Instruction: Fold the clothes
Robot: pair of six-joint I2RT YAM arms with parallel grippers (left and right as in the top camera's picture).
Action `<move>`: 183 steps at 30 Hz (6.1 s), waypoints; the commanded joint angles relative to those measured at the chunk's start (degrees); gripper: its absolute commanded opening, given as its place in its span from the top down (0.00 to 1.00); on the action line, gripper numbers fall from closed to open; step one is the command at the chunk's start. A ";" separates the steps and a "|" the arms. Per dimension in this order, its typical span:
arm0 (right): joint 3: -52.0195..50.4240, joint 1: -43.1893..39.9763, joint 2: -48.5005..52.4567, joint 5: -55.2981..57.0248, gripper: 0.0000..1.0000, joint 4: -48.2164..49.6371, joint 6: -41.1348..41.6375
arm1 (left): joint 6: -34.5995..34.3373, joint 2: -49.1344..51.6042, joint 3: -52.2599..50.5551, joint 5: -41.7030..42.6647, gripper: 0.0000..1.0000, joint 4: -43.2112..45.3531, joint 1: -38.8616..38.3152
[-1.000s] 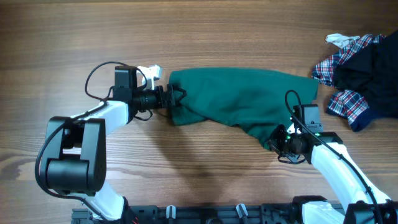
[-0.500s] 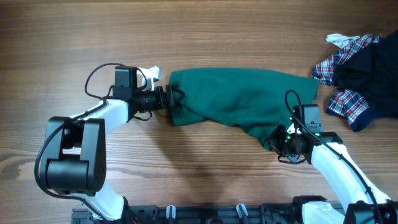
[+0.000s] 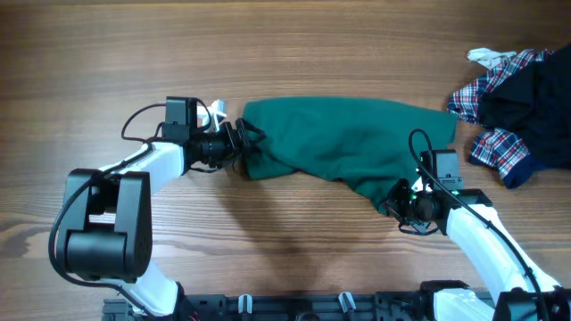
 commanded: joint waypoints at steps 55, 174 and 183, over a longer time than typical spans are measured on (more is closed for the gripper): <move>3.52 -0.13 -17.92 -1.42 0.96 -7.67 -0.44 | 10.86 -7.54 -1.11 -13.70 0.36 -5.44 -1.97; 44.41 -0.13 -28.41 13.94 0.96 -19.50 -6.62 | 24.44 -69.24 2.14 -11.34 0.96 -23.80 7.21; 56.57 -0.13 -28.41 13.90 0.96 -25.16 -7.48 | 31.50 -69.53 18.29 -14.16 0.96 -38.66 7.21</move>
